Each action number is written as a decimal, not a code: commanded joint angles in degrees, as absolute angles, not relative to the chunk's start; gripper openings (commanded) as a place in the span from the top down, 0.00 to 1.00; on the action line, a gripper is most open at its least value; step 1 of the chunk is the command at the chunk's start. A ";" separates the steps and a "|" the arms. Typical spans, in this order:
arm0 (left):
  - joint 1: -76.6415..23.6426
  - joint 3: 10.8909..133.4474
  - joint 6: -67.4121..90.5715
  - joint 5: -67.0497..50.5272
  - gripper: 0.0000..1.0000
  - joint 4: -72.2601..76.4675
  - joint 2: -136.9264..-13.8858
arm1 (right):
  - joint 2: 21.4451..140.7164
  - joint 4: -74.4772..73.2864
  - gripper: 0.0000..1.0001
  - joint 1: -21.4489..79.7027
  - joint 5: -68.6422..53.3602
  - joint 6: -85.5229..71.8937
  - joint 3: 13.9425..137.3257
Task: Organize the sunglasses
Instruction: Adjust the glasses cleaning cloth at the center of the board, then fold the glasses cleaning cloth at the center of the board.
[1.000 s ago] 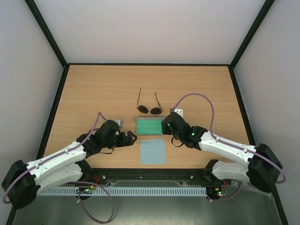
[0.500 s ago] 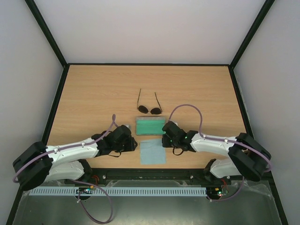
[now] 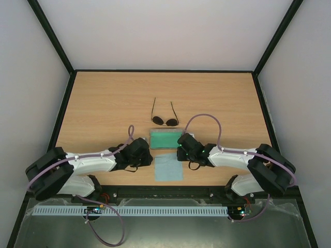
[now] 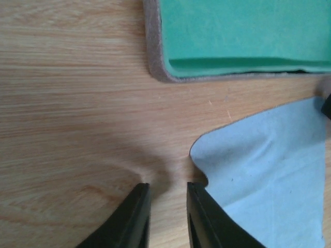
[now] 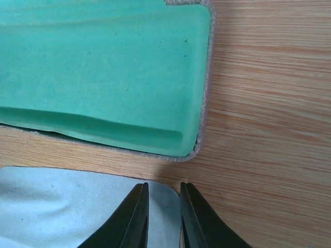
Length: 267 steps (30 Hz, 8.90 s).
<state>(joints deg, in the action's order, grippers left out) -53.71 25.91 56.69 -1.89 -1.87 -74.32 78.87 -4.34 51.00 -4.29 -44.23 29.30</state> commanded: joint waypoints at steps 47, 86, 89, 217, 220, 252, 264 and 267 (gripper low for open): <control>-56.51 30.85 61.00 5.79 0.76 -1.67 -78.83 | 82.62 -7.73 0.80 53.83 0.84 -44.71 29.83; -59.94 36.43 61.57 11.61 0.63 -8.19 -79.62 | 80.65 -7.90 0.96 56.70 2.44 -46.48 27.56; -60.98 38.12 61.09 11.26 0.62 -7.92 -82.26 | 80.38 -8.35 0.96 56.65 2.63 -46.36 27.74; -66.40 40.31 59.27 16.09 0.81 -9.34 -96.68 | 78.66 -14.68 0.99 60.89 7.30 -47.46 34.01; -66.70 39.63 59.98 16.13 0.91 -9.01 -96.82 | 78.53 -14.42 0.99 60.89 7.21 -47.55 33.68; -61.56 40.16 53.93 19.76 0.97 -12.74 -82.77 | 79.39 -14.56 0.99 59.21 7.15 -44.79 39.15; -65.77 37.61 55.33 18.83 0.97 -13.95 -78.87 | 72.88 -13.25 0.99 60.69 2.93 -43.33 33.16; -66.97 36.40 56.29 18.90 0.97 -14.23 -78.09 | 71.38 -13.12 0.99 61.13 2.00 -43.35 32.26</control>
